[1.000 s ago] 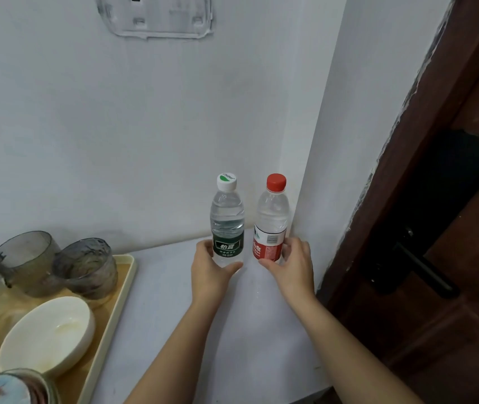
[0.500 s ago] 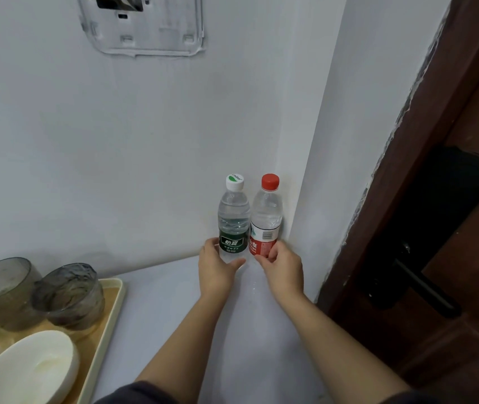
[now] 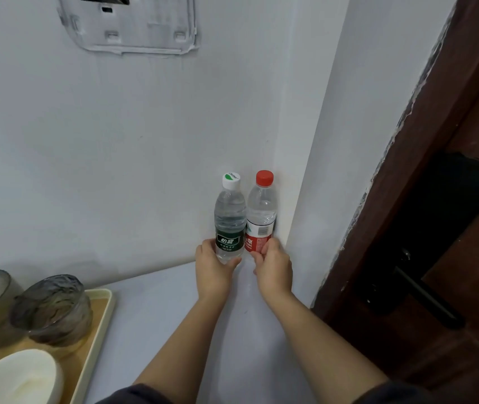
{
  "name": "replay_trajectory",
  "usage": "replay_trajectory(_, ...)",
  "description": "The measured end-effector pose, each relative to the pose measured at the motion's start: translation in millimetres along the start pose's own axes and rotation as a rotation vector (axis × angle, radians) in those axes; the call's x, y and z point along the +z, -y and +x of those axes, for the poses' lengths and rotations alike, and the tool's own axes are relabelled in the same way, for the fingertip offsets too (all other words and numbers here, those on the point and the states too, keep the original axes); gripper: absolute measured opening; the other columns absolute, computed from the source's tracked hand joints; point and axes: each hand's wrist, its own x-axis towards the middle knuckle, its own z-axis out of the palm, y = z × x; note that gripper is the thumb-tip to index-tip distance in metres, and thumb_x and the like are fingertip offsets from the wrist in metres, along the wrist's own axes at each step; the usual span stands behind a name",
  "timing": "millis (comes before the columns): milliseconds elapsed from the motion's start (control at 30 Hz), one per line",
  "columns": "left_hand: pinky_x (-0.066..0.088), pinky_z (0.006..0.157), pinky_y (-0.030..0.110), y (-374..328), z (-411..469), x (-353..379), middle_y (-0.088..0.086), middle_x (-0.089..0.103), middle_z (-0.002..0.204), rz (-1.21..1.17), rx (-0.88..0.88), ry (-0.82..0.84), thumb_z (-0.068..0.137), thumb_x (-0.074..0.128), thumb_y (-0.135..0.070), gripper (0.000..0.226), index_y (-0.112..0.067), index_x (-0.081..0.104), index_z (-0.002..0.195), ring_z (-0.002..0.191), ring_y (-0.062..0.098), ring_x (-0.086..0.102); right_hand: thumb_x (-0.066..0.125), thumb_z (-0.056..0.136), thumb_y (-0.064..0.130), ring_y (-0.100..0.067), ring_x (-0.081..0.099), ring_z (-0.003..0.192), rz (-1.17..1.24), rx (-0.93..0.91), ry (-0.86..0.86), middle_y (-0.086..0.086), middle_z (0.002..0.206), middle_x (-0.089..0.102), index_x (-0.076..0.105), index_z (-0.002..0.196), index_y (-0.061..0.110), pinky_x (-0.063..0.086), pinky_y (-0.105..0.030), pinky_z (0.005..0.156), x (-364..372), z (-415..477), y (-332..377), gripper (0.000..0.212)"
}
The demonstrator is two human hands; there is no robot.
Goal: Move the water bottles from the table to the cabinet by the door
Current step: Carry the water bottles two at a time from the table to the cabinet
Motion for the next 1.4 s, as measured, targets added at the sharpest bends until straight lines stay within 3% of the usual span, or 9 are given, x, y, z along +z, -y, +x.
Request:
replay_trajectory(200,0.037,0.078,0.022,-1,0,-3,0.004,0.055,0.111,0.012,0.008,0.011,0.074,0.082,-0.015,0.052,-0.009,0.054,0.118,0.091,0.011,0.049,0.067,0.089,0.02,-0.035,0.068,0.081,-0.004,-0.011,0.005,-0.014,0.098,0.067,0.05,0.102,0.007,0.055,-0.04,0.069,1,1,0,0.025)
replay_trajectory(533,0.036,0.073,0.021,-4,2,-2,0.006,0.056,0.108,0.039,-0.021,0.007,0.074,0.082,-0.017,0.049,-0.008,0.054,0.114,0.086,0.012,0.049,0.065,0.092,0.019,-0.034,0.062,0.097,-0.042,-0.012,0.019,-0.015,0.11,0.064,0.05,0.113,0.003,0.04,-0.03,0.07,-2,1,3,0.031)
replay_trajectory(667,0.043,0.079,0.03,-4,-3,-3,0.006,0.054,0.12,0.142,-0.036,0.012,0.077,0.079,-0.028,0.059,-0.011,0.05,0.125,0.105,0.02,0.053,0.064,0.093,0.024,-0.03,0.063,0.094,-0.045,0.005,0.064,-0.011,0.107,0.064,0.049,0.111,0.006,0.042,-0.031,0.069,-9,-5,4,0.029)
replay_trajectory(800,0.038,0.101,0.038,5,-17,-14,0.011,0.043,0.139,0.391,-0.048,0.052,0.08,0.074,-0.04,0.08,-0.008,0.036,0.142,0.13,0.028,0.038,0.062,0.093,0.033,-0.026,0.061,0.1,-0.166,-0.072,0.214,-0.006,0.114,0.06,0.048,0.118,0.014,0.048,-0.033,0.077,-28,-22,-5,0.035)
replay_trajectory(900,0.016,0.117,0.042,10,-44,-29,0.012,0.034,0.15,0.681,0.038,0.079,0.087,0.059,-0.053,0.08,-0.009,0.029,0.147,0.142,0.03,0.023,0.054,0.095,0.046,-0.024,0.05,0.119,-0.398,-0.176,0.287,-0.003,0.131,0.05,0.041,0.138,0.02,0.046,-0.037,0.089,-45,-42,-15,0.052)
replay_trajectory(1000,0.0,0.117,0.051,10,-77,-41,0.011,0.016,0.161,0.836,0.081,0.107,0.092,0.035,-0.062,0.078,-0.014,0.02,0.152,0.149,0.031,0.005,0.046,0.095,0.053,-0.026,0.034,0.136,-0.494,-0.29,0.311,-0.004,0.151,0.036,0.028,0.15,0.024,0.034,-0.041,0.105,-57,-61,-19,0.064)
replay_trajectory(1100,0.001,0.116,0.056,8,-116,-50,0.014,0.022,0.159,0.854,0.107,0.074,0.085,0.014,-0.068,0.087,-0.014,0.029,0.152,0.149,0.035,0.01,0.039,0.096,0.058,-0.027,0.005,0.15,-0.515,-0.349,0.433,-0.004,0.164,0.008,0.013,0.155,0.03,0.013,-0.049,0.118,-66,-81,-22,0.07)
replay_trajectory(1167,0.003,0.116,0.056,10,-142,-52,0.015,0.025,0.158,0.856,0.106,0.047,0.085,0.014,-0.068,0.087,-0.015,0.032,0.15,0.148,0.036,0.013,0.036,0.096,0.059,-0.026,-0.008,0.151,-0.51,-0.382,0.509,-0.003,0.165,-0.005,0.006,0.156,0.033,0.003,-0.054,0.119,-73,-92,-25,0.071)
replay_trajectory(1400,-0.009,0.114,0.054,2,-236,-55,0.009,0.011,0.162,0.89,-0.146,-0.069,0.085,0.004,-0.069,0.086,-0.02,0.018,0.154,0.15,0.027,0.0,0.035,0.098,0.057,-0.027,-0.017,0.149,-0.466,-0.546,0.743,-0.003,0.164,-0.012,0.0,0.155,0.035,-0.008,-0.055,0.118,-94,-129,-33,0.071)
